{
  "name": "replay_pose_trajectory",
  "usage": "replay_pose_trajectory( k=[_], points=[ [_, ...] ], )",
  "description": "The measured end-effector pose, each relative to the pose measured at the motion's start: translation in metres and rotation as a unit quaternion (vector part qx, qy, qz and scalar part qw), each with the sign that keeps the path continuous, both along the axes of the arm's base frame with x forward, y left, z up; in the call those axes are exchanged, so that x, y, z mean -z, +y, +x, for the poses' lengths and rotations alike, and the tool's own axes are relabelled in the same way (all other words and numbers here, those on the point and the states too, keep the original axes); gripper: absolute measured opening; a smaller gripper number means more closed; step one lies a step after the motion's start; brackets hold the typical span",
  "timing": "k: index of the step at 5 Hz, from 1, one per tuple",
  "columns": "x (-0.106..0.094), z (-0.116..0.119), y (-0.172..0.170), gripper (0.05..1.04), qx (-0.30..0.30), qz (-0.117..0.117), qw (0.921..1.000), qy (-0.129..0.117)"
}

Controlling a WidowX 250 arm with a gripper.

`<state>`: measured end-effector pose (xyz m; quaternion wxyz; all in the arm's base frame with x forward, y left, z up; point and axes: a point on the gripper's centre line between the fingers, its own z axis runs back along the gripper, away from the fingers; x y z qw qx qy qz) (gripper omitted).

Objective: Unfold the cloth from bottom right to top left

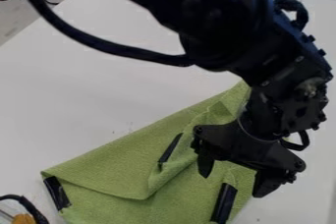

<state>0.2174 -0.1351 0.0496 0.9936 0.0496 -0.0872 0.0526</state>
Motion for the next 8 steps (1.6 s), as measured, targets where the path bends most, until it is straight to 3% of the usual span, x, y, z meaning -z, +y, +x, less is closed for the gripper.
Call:
replay_pose_trajectory(
  k=[1, 4, 6, 7, 8],
  points=[
    [0.006, -0.002, 0.001, 1.001, 0.002, 0.008, 0.9999, 0.009],
    [-0.009, 0.035, 0.068, 1.001, 0.0, 0.024, 0.9992, -0.03],
    [0.008, 0.034, 0.076, 1.001, -0.004, 0.003, 0.9999, -0.016],
    [0.012, 0.034, 0.077, 0.972, -0.001, 0.003, 0.9999, -0.013],
    [0.015, 0.035, 0.08, 0.842, -0.002, 0.004, 0.9999, -0.011]
  ],
)
